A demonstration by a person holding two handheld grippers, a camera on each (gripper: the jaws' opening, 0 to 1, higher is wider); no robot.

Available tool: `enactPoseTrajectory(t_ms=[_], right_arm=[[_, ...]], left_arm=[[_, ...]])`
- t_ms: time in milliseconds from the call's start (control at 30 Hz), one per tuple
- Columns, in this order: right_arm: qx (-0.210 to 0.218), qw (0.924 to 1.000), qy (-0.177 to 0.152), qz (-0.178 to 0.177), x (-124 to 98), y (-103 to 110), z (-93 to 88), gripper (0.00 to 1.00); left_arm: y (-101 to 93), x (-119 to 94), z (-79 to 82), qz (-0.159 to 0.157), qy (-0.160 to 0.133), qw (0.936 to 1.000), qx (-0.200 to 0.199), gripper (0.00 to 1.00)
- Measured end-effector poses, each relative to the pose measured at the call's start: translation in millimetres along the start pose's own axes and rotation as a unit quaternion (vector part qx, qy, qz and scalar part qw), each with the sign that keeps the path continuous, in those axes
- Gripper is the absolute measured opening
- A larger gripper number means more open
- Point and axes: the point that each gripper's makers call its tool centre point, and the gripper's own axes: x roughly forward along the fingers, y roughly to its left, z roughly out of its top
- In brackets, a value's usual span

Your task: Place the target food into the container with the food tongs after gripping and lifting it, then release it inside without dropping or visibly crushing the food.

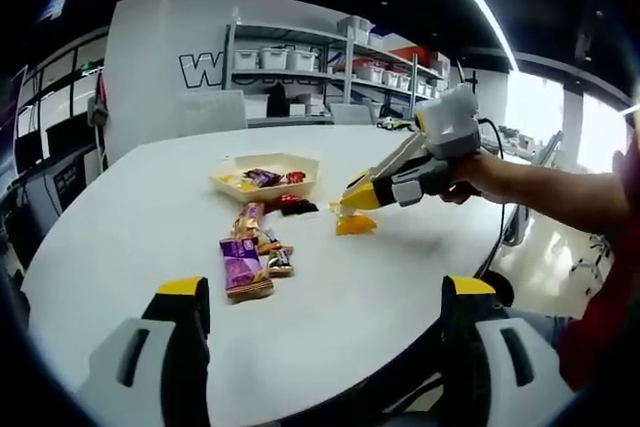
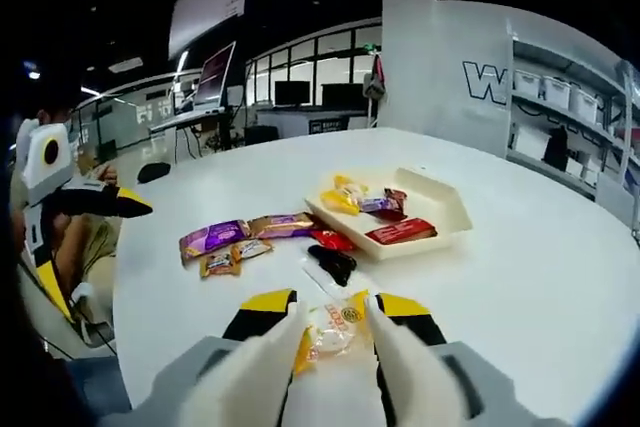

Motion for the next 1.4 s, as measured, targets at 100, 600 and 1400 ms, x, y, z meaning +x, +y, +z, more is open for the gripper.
enactPoseTrajectory(t_ms=[100, 600, 1400], right_arm=[[0.002, 0.9999, 0.006, -0.012, -3, 1, -0.2, 0.26], [0.023, 0.9985, 0.003, -0.049, -7, -3, -4.4, 0.26], [0.035, 0.9988, -0.002, -0.034, -1, 9, -17.9, 0.00]], left_arm=[[1.7, -2, 0.7, 0.003, -0.001, 1.0000, -0.001, 0.93], [-0.7, 0, -1.9, -0.001, 0.003, 1.0000, 0.000, 0.93], [2.5, 0, -1.3, 0.004, 0.000, 1.0000, -0.006, 0.94]])
